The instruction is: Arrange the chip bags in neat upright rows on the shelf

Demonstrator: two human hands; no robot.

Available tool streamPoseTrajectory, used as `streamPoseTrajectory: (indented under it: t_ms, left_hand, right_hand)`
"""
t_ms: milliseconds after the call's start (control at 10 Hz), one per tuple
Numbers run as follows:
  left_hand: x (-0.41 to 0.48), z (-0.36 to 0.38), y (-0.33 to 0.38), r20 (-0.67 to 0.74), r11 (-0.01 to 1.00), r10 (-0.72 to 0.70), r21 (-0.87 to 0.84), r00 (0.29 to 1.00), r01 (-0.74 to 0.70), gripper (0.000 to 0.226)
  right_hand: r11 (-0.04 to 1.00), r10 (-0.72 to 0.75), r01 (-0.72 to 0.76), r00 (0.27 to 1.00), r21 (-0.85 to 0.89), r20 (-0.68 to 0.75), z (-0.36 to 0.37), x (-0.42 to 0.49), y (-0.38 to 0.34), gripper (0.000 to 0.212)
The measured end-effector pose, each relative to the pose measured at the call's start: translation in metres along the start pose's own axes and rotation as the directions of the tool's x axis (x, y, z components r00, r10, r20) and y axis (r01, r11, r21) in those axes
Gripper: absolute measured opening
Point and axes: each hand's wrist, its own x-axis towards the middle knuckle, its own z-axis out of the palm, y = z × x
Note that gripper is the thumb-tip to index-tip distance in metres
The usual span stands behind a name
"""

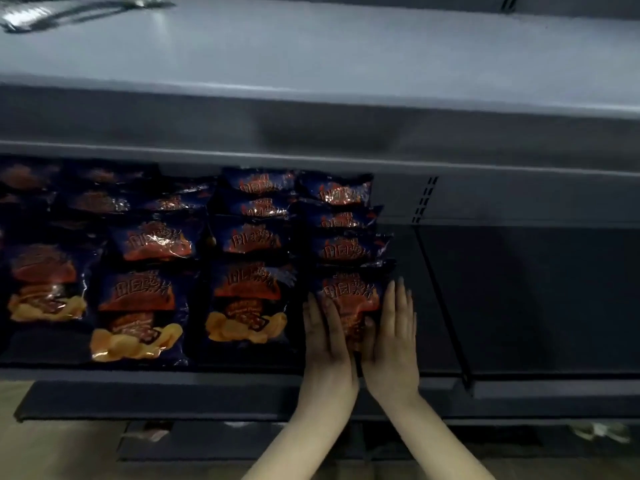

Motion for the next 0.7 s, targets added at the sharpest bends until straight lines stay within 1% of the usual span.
streamPoseTrajectory:
  t_ms: [100, 200, 300, 400, 500, 600, 700]
  left_hand:
    - [0.0, 0.007, -0.008, 0.048, 0.996, -0.021, 0.091, 0.999, 0.017, 0.053]
    - [0.0, 0.01, -0.006, -0.045, 0.999, -0.015, -0.035, 0.999, 0.013, 0.07]
    - [0.0, 0.015, -0.006, -0.075, 0.997, 0.053, -0.044, 0.996, -0.056, 0.084]
    - [0.004, 0.015, -0.006, 0.017, 0.995, 0.039, -0.096, 0.999, -0.037, 0.078]
    - [0.0, -0.001, 0.001, 0.06, 0.992, 0.026, -0.127, 0.998, -0.018, 0.071]
    - [-0.011, -0.024, 0.003, -0.108, 0.979, 0.203, 0.003, 0.973, -0.204, 0.07]
    - [-0.027, -0.052, -0.013, -0.204, 0.988, 0.148, 0.082, 0.968, -0.133, 0.062]
  right_hand:
    - [0.983, -0.048, 0.041, 0.998, -0.179, -0.032, 0.011, -0.001, -0.002, 0.052]
    - [0.979, -0.06, 0.051, 0.997, -0.198, -0.039, 0.016, -0.006, 0.005, 0.051]
    - [0.976, -0.058, 0.044, 0.996, -0.215, -0.06, 0.019, -0.008, 0.011, 0.05]
    - [0.975, -0.036, 0.028, 0.999, -0.222, -0.031, 0.018, -0.005, 0.013, 0.051]
    - [0.992, -0.015, 0.013, 1.0, -0.129, -0.012, 0.009, -0.011, 0.006, 0.055]
    - [0.996, -0.014, 0.022, 0.995, 0.085, -0.099, -0.013, -0.021, 0.0, 0.059]
    - [0.982, -0.131, 0.159, 0.962, 0.104, -0.238, -0.036, -0.057, -0.008, 0.057]
